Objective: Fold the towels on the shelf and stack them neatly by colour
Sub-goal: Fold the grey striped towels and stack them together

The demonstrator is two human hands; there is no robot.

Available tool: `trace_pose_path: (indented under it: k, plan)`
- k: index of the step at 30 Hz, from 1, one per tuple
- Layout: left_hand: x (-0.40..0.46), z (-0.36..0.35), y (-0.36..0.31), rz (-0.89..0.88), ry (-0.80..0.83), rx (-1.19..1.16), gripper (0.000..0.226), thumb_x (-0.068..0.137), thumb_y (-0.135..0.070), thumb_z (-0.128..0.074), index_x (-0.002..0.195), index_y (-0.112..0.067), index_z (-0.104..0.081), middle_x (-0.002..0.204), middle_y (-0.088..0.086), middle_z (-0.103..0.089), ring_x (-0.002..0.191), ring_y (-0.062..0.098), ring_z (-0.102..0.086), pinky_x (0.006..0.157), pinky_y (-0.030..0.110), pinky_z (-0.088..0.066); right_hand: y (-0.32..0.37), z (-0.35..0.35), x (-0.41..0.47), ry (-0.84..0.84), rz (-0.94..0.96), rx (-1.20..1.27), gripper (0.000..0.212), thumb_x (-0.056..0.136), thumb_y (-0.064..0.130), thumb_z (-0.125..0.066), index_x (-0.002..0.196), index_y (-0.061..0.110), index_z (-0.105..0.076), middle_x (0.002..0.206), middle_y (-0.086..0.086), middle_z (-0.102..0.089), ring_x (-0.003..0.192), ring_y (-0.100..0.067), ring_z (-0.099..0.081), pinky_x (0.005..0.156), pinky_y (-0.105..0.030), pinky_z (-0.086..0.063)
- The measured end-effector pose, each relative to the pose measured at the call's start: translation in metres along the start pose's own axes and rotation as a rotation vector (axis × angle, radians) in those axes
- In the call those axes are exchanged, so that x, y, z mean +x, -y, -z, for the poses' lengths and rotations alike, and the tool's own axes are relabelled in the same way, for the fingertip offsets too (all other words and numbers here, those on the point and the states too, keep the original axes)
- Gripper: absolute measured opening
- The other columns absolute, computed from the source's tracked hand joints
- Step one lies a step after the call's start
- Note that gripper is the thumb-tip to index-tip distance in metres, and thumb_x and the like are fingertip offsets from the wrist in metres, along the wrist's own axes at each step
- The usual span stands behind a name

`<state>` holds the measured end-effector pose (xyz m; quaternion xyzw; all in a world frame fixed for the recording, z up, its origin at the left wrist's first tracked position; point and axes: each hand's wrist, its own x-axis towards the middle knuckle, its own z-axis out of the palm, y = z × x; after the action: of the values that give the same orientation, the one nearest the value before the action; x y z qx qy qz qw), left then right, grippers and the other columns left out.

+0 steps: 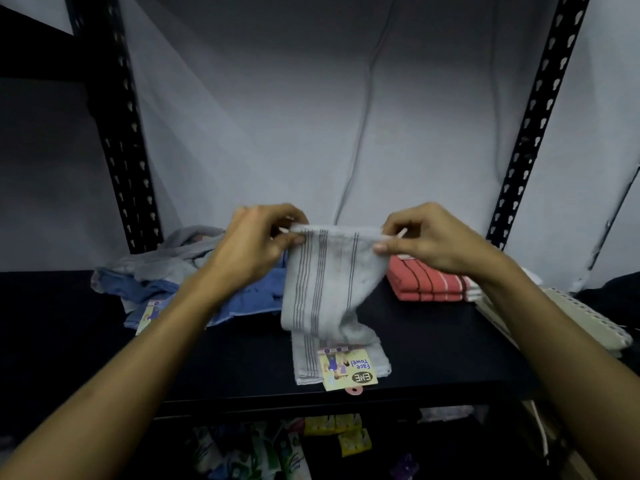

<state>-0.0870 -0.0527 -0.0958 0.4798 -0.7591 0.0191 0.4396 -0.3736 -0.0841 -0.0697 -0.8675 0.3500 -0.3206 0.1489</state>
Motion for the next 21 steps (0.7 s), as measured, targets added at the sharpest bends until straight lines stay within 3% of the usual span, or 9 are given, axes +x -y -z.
trace_pose_path:
  k: [5, 8, 12, 15, 18, 21]
  plan:
    - [0.059, 0.026, -0.026, -0.032, -0.048, 0.04, 0.014, 0.086, -0.015, -0.079, 0.097, -0.019, -0.072, 0.087, -0.003, -0.074, 0.073, -0.005, -0.066, 0.079, 0.022, -0.056, 0.015, 0.035, 0.026, -0.314, 0.082, 0.064, 0.018, 0.08, 0.014, -0.083, 0.084, -0.001, -0.074, 0.075, -0.015, -0.07, 0.065, -0.016, -0.062, 0.064, -0.028, -0.05]
    - [0.096, 0.03, -0.034, -0.036, -0.062, 0.12, 0.013, 0.086, -0.019, -0.078, 0.096, -0.021, -0.071, 0.09, -0.001, -0.073, 0.084, 0.013, -0.069, 0.084, 0.032, -0.056, 0.017, 0.052, 0.048, -0.403, 0.069, 0.075, 0.017, 0.082, 0.006, -0.081, 0.085, -0.004, -0.068, 0.075, -0.019, -0.067, 0.06, -0.017, -0.06, 0.059, -0.027, -0.051]
    - [0.136, 0.022, -0.032, 0.009, -0.049, 0.253, 0.008, 0.085, -0.021, -0.072, 0.092, -0.024, -0.069, 0.095, -0.003, -0.07, 0.094, 0.021, -0.063, 0.082, 0.045, -0.057, 0.005, 0.067, 0.081, -0.428, -0.014, -0.06, 0.02, 0.084, 0.006, -0.077, 0.094, 0.006, -0.06, 0.07, -0.016, -0.059, 0.059, -0.023, -0.057, 0.058, -0.035, -0.053]
    - [0.156, 0.011, -0.029, 0.039, -0.047, 0.219, 0.012, 0.083, -0.01, -0.067, 0.085, -0.022, -0.065, 0.094, 0.001, -0.069, 0.094, 0.024, -0.062, 0.081, 0.046, -0.058, -0.006, 0.072, 0.101, -0.451, -0.061, -0.269, 0.027, 0.088, 0.01, -0.073, 0.115, 0.012, -0.069, 0.088, -0.011, -0.066, 0.08, -0.02, -0.06, 0.077, -0.032, -0.052]
    - [0.16, 0.001, -0.029, 0.071, -0.089, 0.147, 0.014, 0.082, -0.002, -0.058, 0.084, -0.016, -0.062, 0.093, 0.006, -0.068, 0.09, 0.025, -0.063, 0.074, 0.041, -0.059, -0.008, 0.07, 0.107, -0.516, -0.082, -0.314, 0.014, 0.09, 0.007, -0.067, 0.102, 0.007, -0.073, 0.092, -0.009, -0.07, 0.085, -0.019, -0.061, 0.075, -0.027, -0.047]
    - [0.135, -0.012, -0.025, 0.083, -0.081, 0.048, 0.01, 0.085, -0.003, -0.062, 0.086, -0.012, -0.059, 0.089, 0.01, -0.069, 0.071, 0.026, -0.069, 0.052, 0.036, -0.058, -0.017, 0.061, 0.089, -0.546, -0.077, -0.269, 0.004, 0.087, 0.009, -0.072, 0.091, 0.009, -0.071, 0.083, -0.005, -0.067, 0.077, -0.017, -0.058, 0.069, -0.025, -0.048]
